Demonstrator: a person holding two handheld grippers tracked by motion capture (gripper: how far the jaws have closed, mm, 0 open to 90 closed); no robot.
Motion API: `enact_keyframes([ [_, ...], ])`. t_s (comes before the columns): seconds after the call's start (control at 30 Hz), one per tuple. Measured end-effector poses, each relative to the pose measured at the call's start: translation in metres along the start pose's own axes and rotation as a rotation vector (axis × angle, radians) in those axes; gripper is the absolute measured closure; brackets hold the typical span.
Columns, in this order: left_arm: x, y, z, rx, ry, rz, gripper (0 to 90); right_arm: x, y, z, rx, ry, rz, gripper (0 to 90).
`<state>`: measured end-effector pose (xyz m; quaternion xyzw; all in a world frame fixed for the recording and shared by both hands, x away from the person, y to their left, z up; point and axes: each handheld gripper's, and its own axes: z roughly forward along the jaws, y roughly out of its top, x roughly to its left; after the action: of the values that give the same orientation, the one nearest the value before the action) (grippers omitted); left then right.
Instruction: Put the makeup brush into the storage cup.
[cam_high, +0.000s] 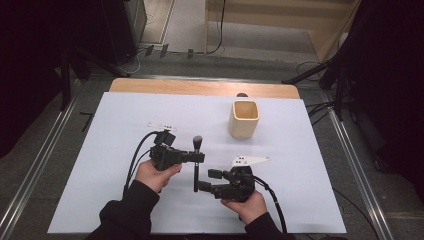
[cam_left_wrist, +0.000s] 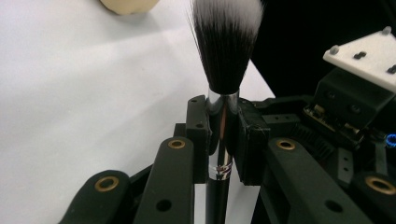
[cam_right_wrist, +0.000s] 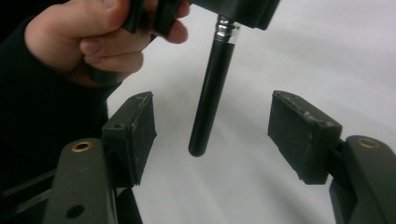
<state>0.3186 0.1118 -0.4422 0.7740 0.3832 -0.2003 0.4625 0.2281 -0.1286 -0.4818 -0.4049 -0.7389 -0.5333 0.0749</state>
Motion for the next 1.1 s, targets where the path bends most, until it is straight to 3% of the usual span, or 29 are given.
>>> enact_keyframes([
  [0.2, 0.001, -0.001, 0.001, 0.021, -0.028, 0.027, 79.2, -0.006, 0.005, -0.002, 0.026, 0.067, -0.023, 29.3],
  [0.3, 0.002, 0.0, 0.003, 0.028, -0.067, 0.036, 79.2, -0.011, 0.008, -0.004, 0.045, 0.09, -0.035, 29.3],
  [0.4, 0.002, -0.001, 0.005, 0.038, -0.078, 0.056, 79.1, -0.016, 0.01, -0.006, 0.037, 0.136, -0.012, 31.1],
  [0.57, -0.001, -0.002, 0.008, 0.024, -0.114, 0.084, 79.2, -0.024, 0.013, -0.006, 0.038, 0.172, -0.014, 34.9],
  [0.67, -0.002, -0.002, 0.01, 0.037, -0.129, 0.106, 79.1, -0.03, 0.015, -0.005, 0.039, 0.222, -0.01, 38.5],
  [0.9, -0.004, -0.002, 0.01, 0.029, -0.149, 0.129, 79.1, -0.028, 0.013, -0.002, 0.046, 0.22, -0.03, 41.3],
  [1.1, -0.007, -0.003, 0.013, 0.021, -0.168, 0.136, 79.1, -0.029, 0.014, 0.0, 0.025, 0.252, -0.008, 46.0],
])
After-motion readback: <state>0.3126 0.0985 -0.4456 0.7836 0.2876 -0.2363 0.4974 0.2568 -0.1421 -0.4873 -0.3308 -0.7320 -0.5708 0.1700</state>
